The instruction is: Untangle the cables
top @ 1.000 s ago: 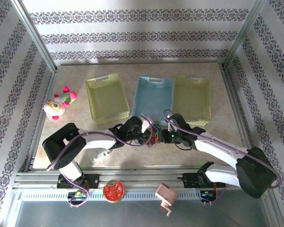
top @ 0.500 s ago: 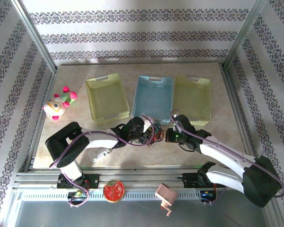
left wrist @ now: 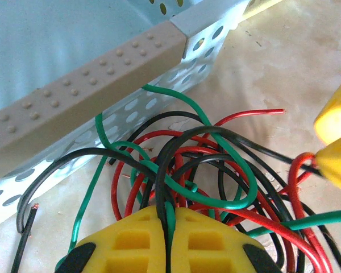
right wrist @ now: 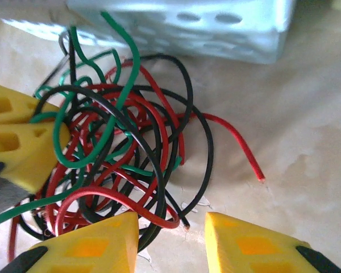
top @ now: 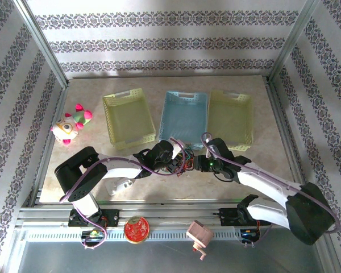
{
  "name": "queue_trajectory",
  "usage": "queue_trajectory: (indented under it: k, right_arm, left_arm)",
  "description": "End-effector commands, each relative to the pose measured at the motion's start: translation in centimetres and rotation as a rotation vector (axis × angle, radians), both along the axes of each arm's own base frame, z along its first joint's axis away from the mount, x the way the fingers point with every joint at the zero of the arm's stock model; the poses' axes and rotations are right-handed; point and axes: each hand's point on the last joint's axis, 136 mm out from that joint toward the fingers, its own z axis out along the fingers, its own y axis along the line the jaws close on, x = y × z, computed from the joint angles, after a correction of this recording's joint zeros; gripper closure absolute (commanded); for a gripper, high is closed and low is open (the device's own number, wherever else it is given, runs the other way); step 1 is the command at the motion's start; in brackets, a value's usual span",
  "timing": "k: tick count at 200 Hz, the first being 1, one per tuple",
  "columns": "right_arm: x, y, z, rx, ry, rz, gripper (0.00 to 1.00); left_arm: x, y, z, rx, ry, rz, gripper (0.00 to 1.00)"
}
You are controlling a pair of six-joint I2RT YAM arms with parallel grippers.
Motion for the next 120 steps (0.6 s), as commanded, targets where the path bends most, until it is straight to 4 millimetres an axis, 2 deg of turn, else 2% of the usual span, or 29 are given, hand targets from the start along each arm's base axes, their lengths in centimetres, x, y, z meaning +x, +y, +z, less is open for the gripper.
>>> queue_trajectory:
  k: [1, 38, 69, 91, 106, 120]
  right_arm:
    - [0.7, 2.0, 0.8, 0.032, -0.020, 0.080, 0.63]
    - [1.6, 2.7, 0.2, 0.022, -0.023, 0.085, 0.68]
    - [2.3, 2.6, 0.3, 0.002, -0.034, 0.063, 0.89]
    - [2.6, 1.6, 1.2, -0.021, -0.070, 0.024, 0.95]
    - [2.8, 0.1, 1.9, -0.053, -0.110, -0.037, 1.00]
    - [3.0, -1.6, 2.6, -0.082, -0.151, -0.108, 1.00]
  left_arm:
    - [-0.8, 0.4, -1.5, 0.068, 0.022, -0.008, 1.00]
    - [-1.0, 0.2, -1.4, 0.065, 0.021, -0.021, 1.00]
    - [-1.0, 0.1, -1.5, 0.068, 0.022, -0.024, 1.00]
    - [-1.0, 0.2, -1.9, 0.083, 0.027, -0.022, 1.00]
    - [-0.9, 0.2, -2.0, 0.095, 0.024, -0.019, 1.00]
    - [-0.7, 0.5, -2.4, 0.118, 0.025, -0.004, 1.00]
